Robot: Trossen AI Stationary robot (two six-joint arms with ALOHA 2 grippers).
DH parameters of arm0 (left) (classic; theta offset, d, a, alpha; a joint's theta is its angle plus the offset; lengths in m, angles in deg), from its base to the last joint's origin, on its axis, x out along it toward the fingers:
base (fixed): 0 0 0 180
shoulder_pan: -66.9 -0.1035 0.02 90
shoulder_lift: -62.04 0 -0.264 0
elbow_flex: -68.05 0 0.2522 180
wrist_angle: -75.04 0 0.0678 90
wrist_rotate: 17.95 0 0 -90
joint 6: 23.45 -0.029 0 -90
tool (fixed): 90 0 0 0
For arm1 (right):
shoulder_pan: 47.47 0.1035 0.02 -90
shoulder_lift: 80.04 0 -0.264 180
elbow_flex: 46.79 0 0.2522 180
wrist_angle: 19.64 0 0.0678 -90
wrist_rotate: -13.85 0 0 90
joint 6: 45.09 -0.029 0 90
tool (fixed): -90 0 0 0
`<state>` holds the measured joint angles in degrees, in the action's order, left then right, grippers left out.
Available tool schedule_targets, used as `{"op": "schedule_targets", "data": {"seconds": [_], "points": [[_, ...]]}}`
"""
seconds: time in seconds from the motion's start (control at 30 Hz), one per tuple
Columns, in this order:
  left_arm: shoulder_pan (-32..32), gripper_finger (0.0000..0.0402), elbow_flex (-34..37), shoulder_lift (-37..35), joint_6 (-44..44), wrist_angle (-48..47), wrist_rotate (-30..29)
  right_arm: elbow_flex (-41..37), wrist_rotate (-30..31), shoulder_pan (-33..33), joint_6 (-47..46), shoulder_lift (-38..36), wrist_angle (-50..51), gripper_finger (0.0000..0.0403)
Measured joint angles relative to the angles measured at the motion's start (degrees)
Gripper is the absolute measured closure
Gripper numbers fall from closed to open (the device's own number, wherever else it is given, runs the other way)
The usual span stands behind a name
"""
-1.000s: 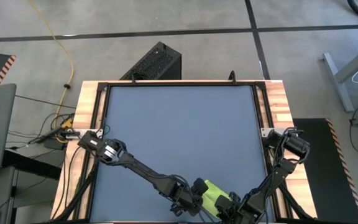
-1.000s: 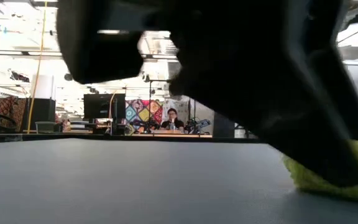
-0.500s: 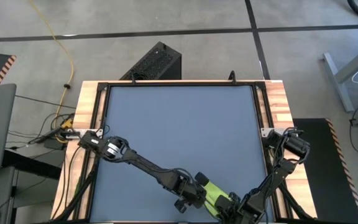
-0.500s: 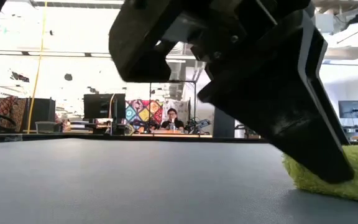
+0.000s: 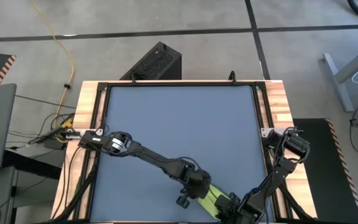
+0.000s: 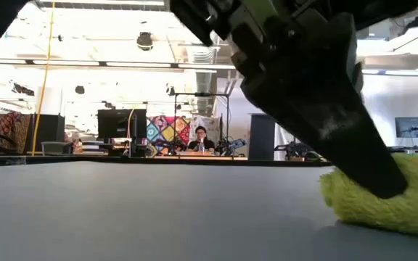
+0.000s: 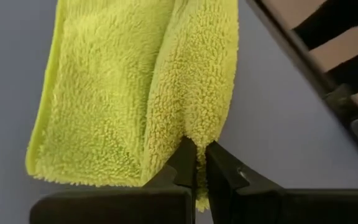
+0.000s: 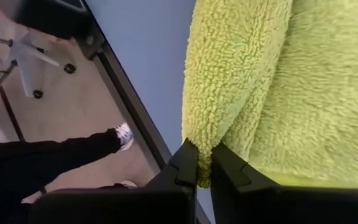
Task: Roll towel
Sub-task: Roll the green towel
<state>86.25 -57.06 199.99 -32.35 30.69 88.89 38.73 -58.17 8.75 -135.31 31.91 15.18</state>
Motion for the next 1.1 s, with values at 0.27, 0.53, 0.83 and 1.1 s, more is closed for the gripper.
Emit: {"op": "schedule_targets", "data": {"seconds": [0.27, 0.53, 0.83, 1.1], "points": [[-3.3, 0.0401, 0.0, 0.0, 9.0, -3.8, 8.4, 0.0, -1.5, -0.2, -4.8, -1.1, 2.7, 0.0363], [-4.5, 0.0401, -0.3, 3.4, 20.3, -1.8, 15.5, 0.1, -4.5, -1.7, -8.8, -1.2, 5.8, 0.0355], [-6.0, 0.0401, -0.6, 4.3, 24.0, -0.2, 17.2, 0.1, -7.9, -3.2, -8.0, -1.3, 8.3, 0.0317], [-7.8, 0.0401, -1.1, 4.5, 28.0, 0.4, 19.6, 0.0, -11.4, -3.9, -7.0, -2.7, 8.8, 0.0242]]}}
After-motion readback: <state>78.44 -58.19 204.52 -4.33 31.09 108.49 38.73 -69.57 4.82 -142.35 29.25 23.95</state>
